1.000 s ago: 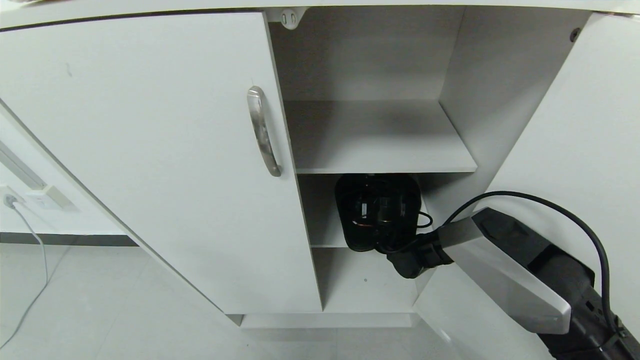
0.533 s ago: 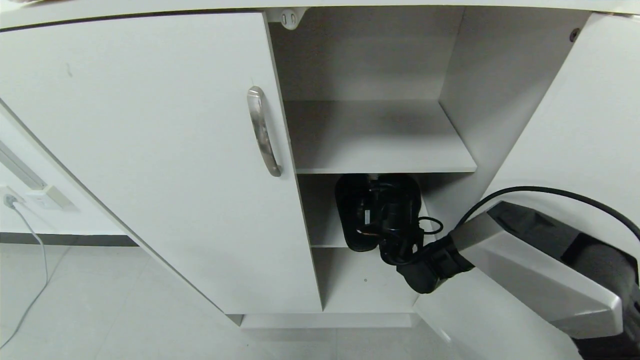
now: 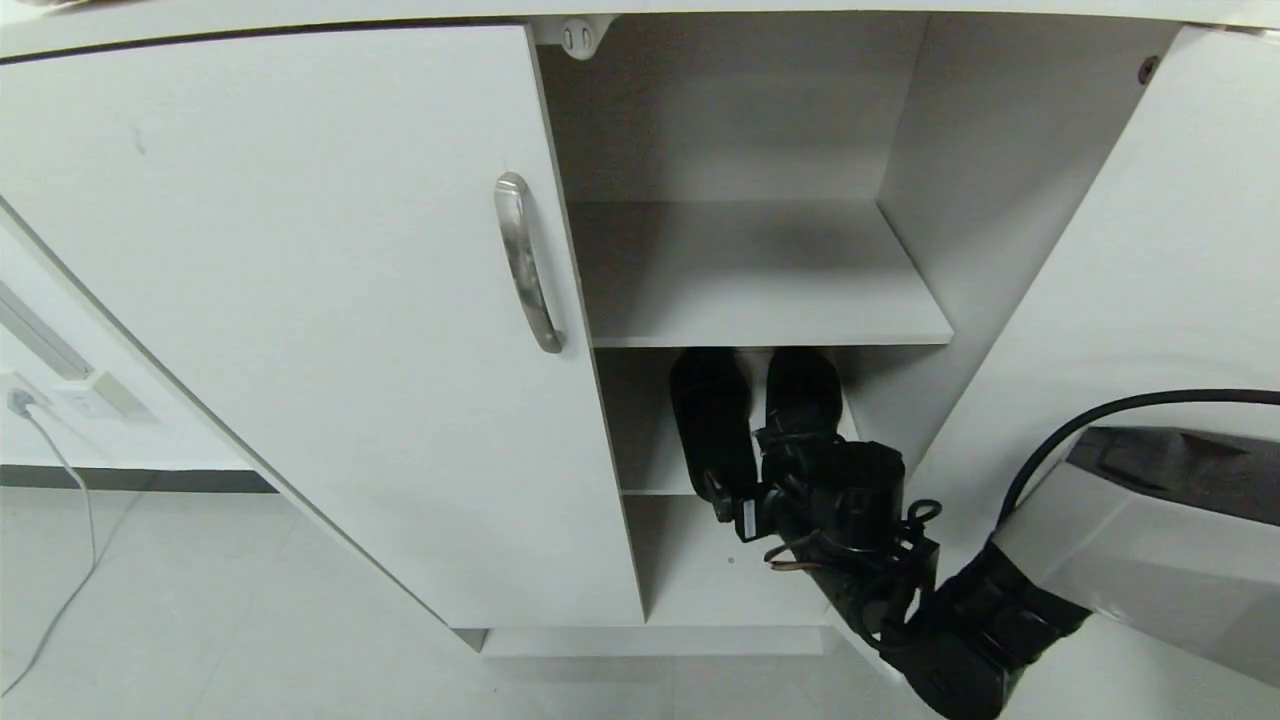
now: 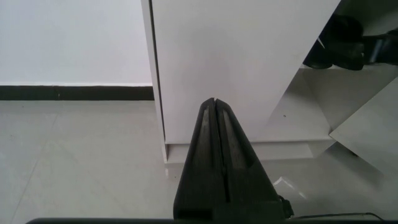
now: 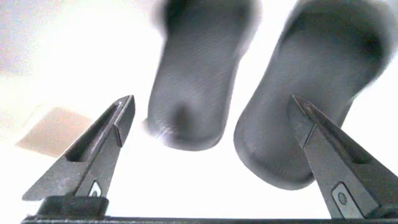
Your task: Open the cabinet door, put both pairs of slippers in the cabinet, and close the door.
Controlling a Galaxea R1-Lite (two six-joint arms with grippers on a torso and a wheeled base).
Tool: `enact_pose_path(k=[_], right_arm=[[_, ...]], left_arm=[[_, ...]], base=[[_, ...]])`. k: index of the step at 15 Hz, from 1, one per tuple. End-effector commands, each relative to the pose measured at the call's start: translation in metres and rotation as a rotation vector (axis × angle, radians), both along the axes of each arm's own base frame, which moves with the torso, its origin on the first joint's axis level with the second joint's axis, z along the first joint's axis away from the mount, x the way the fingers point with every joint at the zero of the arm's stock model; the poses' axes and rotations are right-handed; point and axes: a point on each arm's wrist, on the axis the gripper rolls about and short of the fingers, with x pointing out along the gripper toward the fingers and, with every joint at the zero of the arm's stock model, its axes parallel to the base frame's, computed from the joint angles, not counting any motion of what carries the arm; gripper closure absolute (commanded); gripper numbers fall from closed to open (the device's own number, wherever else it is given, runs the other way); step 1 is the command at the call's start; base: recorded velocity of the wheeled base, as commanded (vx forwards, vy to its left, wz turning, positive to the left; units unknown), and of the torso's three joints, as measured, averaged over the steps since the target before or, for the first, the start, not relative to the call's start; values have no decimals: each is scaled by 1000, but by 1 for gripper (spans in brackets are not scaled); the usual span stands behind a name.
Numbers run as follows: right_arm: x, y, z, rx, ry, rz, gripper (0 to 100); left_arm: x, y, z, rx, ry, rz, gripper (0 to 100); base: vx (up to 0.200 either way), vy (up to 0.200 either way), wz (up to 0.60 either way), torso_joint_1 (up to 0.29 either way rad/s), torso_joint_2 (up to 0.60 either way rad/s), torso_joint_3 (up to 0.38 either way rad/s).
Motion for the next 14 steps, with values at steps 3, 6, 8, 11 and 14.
enact_pose_path(k=[3,6,8,11,14], right_arm=[[-33,-3,5,5,-2,107,0],[-39,-1,4,3,-2,124,0],[-40,1,2,-3,0,131,0],[-42,3,1,-6,2,137,0],[-42,3,1,-6,2,137,0]], left_arm=[[0,0,0,-2,1,1,100],[0,0,0,-2,1,1,100],[0,0,0,-4,2,1,100],[0,0,0,-4,2,1,100],[0,0,0,-4,2,1,100]], base=[[0,0,0,0,0,0],[0,0,0,0,0,0],[0,0,0,0,0,0],[-67,0,0,2,1,-2],[-200,0,0,4,1,5]])
